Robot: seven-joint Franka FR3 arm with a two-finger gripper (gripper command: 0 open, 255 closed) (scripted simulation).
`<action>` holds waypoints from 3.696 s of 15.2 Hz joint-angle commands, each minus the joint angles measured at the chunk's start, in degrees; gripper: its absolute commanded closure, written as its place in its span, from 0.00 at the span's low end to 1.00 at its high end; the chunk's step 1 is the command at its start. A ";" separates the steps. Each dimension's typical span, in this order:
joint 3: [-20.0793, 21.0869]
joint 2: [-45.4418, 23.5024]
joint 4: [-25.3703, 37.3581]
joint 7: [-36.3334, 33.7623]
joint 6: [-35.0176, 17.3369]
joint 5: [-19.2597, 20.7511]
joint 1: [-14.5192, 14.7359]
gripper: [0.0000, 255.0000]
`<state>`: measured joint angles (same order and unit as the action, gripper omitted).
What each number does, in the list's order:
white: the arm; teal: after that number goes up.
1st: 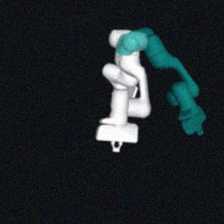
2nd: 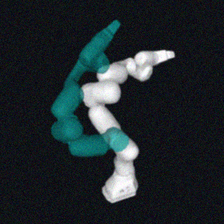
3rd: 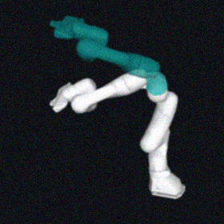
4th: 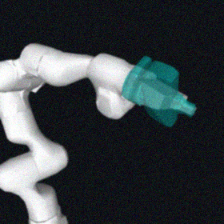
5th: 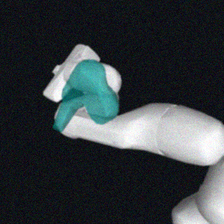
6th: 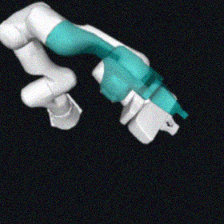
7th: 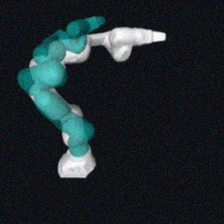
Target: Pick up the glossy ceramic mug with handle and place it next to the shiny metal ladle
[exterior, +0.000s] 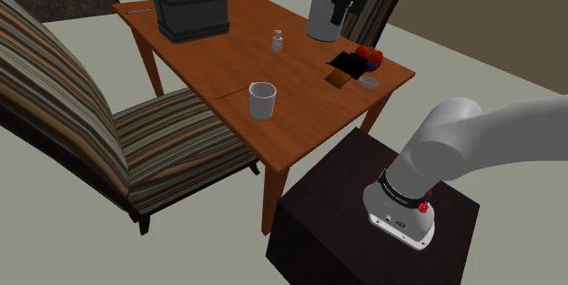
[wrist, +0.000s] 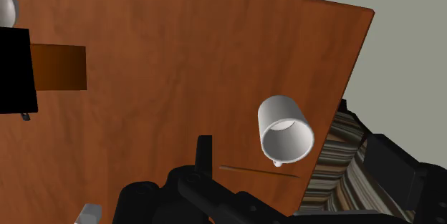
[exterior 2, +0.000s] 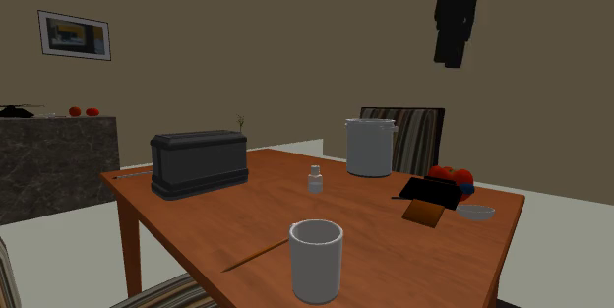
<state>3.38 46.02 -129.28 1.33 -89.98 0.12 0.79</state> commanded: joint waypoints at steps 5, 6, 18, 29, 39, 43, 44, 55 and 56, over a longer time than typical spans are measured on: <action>2.30 -2.99 -4.36 -2.34 -7.30 -0.98 0.42 0.00; 2.89 -3.94 -5.26 -2.93 -9.15 -1.19 0.52 0.00; 10.28 -21.50 -10.00 -10.79 -31.19 -1.32 0.72 0.00; 14.89 -39.37 -7.56 -19.01 -45.73 4.61 -0.53 0.00; 14.95 -42.13 -8.54 -20.15 -49.28 6.22 -0.88 0.00; 14.95 -42.13 -8.54 -20.15 -49.28 6.22 -0.88 1.00; 14.95 -42.13 -8.54 -20.15 -49.28 6.22 -0.88 1.00; 14.82 -40.02 -7.33 -19.00 -46.13 4.91 -0.72 1.00; 14.77 -39.53 -7.00 -18.74 -45.34 4.63 -0.68 1.00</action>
<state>18.17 6.07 -136.54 -17.60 -135.99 4.99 0.07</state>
